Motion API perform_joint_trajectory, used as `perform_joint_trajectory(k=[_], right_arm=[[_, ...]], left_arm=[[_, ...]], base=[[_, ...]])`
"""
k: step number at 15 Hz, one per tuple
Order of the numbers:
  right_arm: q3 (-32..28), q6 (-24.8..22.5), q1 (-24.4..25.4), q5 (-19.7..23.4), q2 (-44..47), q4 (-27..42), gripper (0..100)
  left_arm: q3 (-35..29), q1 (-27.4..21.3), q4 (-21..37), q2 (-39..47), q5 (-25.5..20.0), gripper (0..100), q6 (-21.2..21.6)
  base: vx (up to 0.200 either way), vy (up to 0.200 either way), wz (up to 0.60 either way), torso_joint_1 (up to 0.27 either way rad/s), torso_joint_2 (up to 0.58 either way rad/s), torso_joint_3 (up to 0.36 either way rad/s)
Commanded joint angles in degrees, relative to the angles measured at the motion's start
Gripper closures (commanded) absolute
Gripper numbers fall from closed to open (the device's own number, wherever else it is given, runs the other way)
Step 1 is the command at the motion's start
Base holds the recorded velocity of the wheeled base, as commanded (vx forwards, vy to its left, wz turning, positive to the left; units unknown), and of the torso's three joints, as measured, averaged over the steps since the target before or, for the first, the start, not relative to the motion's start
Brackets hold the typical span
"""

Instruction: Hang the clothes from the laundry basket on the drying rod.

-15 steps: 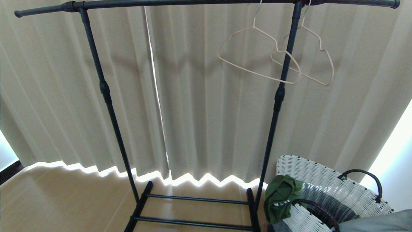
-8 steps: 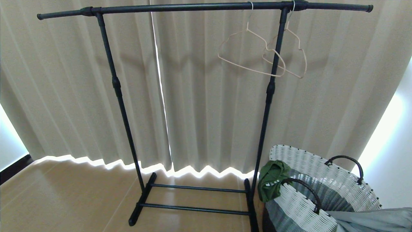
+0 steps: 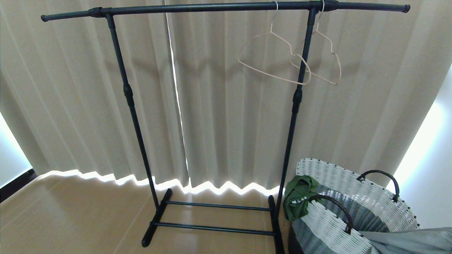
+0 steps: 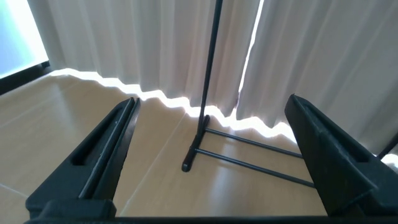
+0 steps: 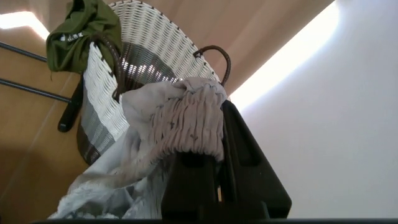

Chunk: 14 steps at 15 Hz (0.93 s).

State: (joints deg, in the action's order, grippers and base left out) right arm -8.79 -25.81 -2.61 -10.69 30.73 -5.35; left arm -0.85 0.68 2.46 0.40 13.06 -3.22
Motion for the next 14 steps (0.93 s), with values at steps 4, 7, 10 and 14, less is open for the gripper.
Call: perform_joint_trajectory(k=[4,7,10,14], right_arm=[[-0.18,-0.38,-0.03,0.06,-0.59,1.84,100],[-0.18,-0.38,-0.03,0.06,-0.76,2.1,100],[-0.44,-0.38,0.06,0.06,-0.67,2.1,100],[-0.53,-0.38,0.24,0.23,-0.76,2.1,100]], left_arm=[[-0.03,0.02,0.0,0.04,0.04,0,-0.21],[-0.03,0.02,-0.09,0.04,0.04,0,-0.21],[0.06,0.02,0.0,0.04,0.04,0,0.23],[0.06,0.02,0.0,0.13,-0.14,0,0.32]], base=[[0.0,0.2,0.0,0.002,0.0,0.002],[0.0,0.2,0.0,0.006,0.0,0.001],[0.0,0.133,0.0,0.005,0.0,0.002],[0.0,0.0,0.0,0.0,0.0,0.0]])
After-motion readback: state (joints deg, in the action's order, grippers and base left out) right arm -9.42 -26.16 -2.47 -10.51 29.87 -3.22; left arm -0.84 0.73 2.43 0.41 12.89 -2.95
